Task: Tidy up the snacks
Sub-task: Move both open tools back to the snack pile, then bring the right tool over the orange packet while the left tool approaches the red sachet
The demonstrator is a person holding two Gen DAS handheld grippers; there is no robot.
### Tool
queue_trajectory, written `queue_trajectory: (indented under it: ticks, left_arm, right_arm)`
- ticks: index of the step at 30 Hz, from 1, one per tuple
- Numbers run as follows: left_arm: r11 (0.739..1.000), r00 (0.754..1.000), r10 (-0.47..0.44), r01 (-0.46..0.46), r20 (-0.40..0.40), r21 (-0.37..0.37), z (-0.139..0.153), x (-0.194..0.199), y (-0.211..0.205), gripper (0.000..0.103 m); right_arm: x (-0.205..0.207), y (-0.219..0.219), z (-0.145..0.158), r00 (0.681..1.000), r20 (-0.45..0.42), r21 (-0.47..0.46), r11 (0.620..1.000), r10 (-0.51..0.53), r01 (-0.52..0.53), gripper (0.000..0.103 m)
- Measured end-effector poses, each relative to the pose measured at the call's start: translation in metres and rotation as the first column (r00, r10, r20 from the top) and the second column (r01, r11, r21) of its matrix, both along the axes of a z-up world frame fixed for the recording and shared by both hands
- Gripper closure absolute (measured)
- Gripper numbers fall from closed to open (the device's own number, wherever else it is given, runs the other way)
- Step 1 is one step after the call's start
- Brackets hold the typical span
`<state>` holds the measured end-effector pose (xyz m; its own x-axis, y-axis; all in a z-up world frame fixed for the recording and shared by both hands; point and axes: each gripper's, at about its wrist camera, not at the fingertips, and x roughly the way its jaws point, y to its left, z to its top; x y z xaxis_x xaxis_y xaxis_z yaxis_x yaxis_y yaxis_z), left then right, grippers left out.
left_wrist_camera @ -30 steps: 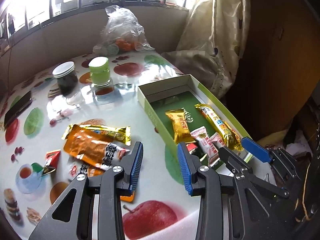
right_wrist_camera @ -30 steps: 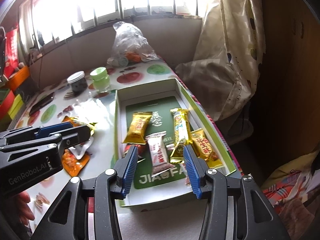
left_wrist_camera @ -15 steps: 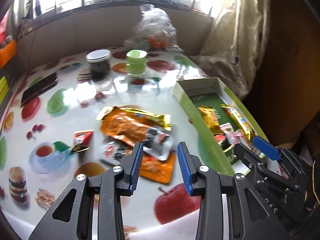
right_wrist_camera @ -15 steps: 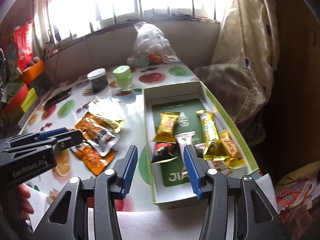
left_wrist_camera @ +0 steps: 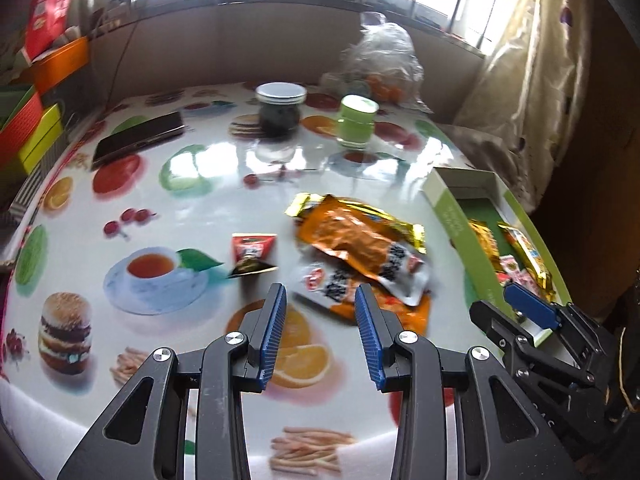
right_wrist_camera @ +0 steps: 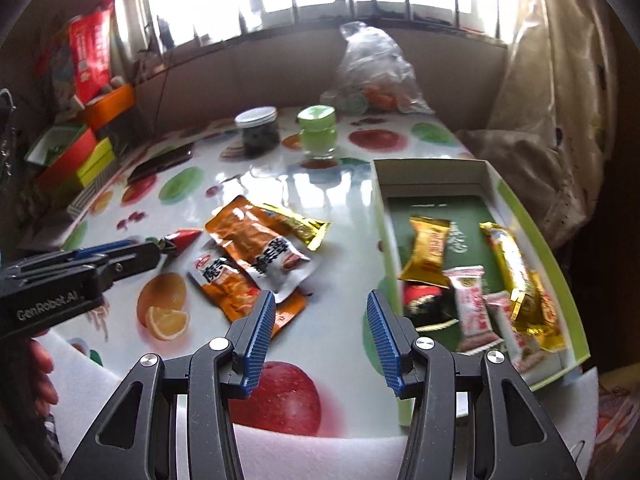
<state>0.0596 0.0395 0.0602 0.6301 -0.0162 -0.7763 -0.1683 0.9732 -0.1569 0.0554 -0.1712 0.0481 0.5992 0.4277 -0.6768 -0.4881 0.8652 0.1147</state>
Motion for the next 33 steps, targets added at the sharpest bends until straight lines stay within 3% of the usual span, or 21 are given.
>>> queue_trajectory:
  ticks: [7,17,33]
  left_arm:
    - [0.999,0.999,0.044,-0.044,-0.016,-0.016,-0.008,-0.001,0.027,0.066]
    - [0.996,0.997,0.07,-0.072,-0.039,-0.048,-0.02,0.008,0.057,0.066]
    - [0.988,0.998,0.026,-0.035,-0.064,-0.149,-0.032,0.04,0.069,0.066]
  right_arm:
    - [0.018,0.024,-0.001,0.999,-0.011,-0.012,0.999,0.05,-0.05,0.056]
    - [0.048,0.061,-0.012,0.986,-0.072,0.003,0.988,0.153,-0.153,0.047]
    - [0.077,0.092,-0.027,0.944,-0.125,-0.078,0.946,0.305,-0.316,0.044]
